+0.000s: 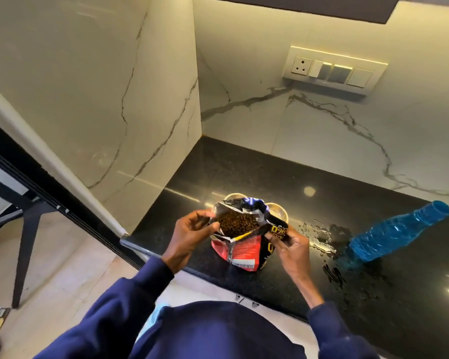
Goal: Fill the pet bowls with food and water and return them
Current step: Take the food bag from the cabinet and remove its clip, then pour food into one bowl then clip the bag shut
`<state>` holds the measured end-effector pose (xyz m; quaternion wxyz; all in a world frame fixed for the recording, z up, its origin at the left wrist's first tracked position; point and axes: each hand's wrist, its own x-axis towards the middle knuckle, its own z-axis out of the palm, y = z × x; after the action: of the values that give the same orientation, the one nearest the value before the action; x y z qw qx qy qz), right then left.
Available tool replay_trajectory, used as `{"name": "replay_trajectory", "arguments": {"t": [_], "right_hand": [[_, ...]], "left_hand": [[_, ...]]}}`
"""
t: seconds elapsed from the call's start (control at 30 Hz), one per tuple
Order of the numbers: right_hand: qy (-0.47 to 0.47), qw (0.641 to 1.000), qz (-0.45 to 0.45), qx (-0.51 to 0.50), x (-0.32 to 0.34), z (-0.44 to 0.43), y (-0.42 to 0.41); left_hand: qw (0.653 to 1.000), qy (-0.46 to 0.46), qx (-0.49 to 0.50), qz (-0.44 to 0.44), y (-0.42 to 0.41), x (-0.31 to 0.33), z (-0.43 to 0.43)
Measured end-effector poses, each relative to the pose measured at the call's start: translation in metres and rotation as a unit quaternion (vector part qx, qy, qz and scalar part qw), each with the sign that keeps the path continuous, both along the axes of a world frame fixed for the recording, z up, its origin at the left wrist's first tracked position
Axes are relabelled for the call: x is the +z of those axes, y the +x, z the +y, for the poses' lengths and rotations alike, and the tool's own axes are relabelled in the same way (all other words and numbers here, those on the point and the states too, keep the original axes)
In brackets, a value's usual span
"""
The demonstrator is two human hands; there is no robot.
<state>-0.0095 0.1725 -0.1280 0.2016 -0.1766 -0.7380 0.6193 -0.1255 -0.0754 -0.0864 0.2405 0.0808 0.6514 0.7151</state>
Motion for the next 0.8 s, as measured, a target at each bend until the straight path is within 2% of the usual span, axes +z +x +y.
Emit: {"name": "replay_trajectory", "arguments": {"t": [0.13, 0.3, 0.43, 0.5, 0.6, 0.8], "right_hand": [[0.026, 0.999, -0.01, -0.023, 0.006, -0.008, 0.0], [0.033, 0.996, 0.046, -0.068, 0.002, -0.024, 0.001], [0.053, 0.993, 0.074, -0.079, 0.008, -0.023, -0.004], [0.06, 0.992, 0.075, -0.083, 0.011, -0.021, -0.006], [0.065, 0.993, 0.063, -0.078, 0.02, -0.018, -0.008], [0.148, 0.984, 0.073, -0.064, 0.052, 0.0, -0.009]], "left_hand": [[0.999, 0.003, -0.013, -0.032, -0.008, -0.008, -0.006], [0.996, -0.039, -0.08, -0.004, -0.019, -0.01, -0.003], [0.997, -0.006, -0.056, -0.05, -0.023, -0.014, 0.001], [0.995, -0.011, -0.081, -0.063, -0.023, -0.026, -0.003], [0.988, -0.02, -0.087, -0.127, -0.014, -0.035, -0.007], [0.96, 0.099, -0.079, -0.25, 0.004, -0.037, 0.023]]}}
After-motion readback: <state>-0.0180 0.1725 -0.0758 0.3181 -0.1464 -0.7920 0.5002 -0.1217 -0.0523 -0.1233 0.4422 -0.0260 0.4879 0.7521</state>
